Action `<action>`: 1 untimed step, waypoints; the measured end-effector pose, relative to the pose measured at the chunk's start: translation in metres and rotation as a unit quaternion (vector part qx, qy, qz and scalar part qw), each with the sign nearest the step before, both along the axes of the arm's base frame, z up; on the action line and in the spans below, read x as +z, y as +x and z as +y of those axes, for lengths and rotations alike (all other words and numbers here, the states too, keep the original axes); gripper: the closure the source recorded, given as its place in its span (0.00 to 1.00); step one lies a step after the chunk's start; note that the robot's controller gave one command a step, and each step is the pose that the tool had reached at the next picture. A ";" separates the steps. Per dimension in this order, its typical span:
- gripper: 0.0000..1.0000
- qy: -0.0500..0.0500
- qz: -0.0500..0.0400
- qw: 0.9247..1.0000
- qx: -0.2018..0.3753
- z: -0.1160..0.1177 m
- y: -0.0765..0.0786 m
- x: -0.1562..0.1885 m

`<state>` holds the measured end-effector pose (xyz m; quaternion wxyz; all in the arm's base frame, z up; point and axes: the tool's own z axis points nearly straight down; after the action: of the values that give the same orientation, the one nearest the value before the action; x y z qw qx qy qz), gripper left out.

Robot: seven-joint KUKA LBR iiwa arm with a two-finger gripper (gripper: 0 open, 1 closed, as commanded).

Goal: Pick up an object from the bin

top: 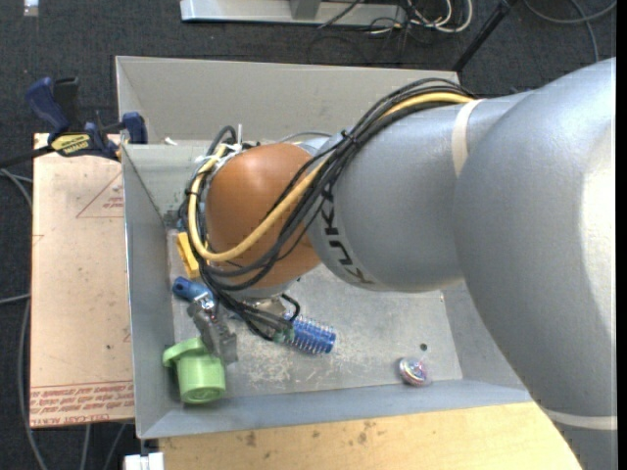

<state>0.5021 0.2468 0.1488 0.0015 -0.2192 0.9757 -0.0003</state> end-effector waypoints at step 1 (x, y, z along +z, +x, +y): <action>1.00 0.000 0.000 1.000 0.000 0.000 0.000 0.000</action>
Offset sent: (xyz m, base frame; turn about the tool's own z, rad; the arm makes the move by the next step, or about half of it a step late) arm 0.0000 0.0000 0.0000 0.0000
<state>0.5021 0.2468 0.1488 0.0014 -0.2193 0.9757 -0.0003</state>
